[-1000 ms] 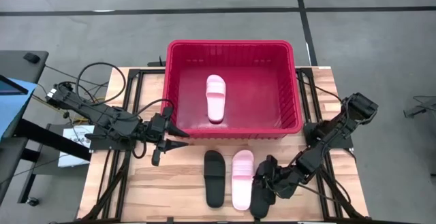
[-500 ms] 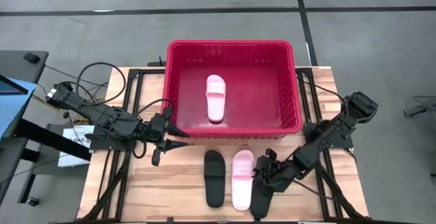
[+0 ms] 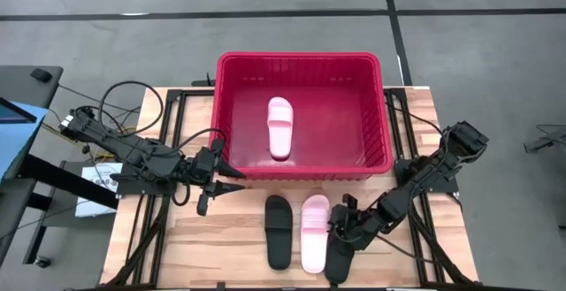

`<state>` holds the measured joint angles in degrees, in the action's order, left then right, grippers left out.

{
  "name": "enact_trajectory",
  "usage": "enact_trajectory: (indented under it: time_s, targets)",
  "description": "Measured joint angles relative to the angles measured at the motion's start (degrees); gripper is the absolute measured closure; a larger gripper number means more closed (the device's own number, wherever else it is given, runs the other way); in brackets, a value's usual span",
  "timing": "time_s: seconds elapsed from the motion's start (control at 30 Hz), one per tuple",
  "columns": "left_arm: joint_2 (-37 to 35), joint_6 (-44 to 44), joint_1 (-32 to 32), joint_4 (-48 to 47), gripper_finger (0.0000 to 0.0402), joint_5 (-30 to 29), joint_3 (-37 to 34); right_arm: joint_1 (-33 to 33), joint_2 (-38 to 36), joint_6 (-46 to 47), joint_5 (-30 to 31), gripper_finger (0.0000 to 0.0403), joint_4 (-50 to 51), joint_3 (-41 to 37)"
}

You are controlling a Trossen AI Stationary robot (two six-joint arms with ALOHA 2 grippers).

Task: Pick and place slides into bin
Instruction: Put the pink slide into the red bin

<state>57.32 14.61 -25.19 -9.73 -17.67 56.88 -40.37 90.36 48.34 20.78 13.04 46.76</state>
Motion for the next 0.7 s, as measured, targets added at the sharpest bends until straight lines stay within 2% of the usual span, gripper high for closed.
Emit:
enact_trajectory:
  time_s: [0.4, 0.7]
  targets:
    - [0.0, 0.6, 0.0, 0.1, 0.0280, 0.0, 0.0, 1.7, 0.0, -3.2, -1.1, 0.0244, -0.3, 0.0]
    - [0.0, 0.8, 0.0, 0.1, 0.0280, 0.0, 0.0, 1.9, 0.1, -3.5, -1.4, 0.0198, -1.3, 0.0]
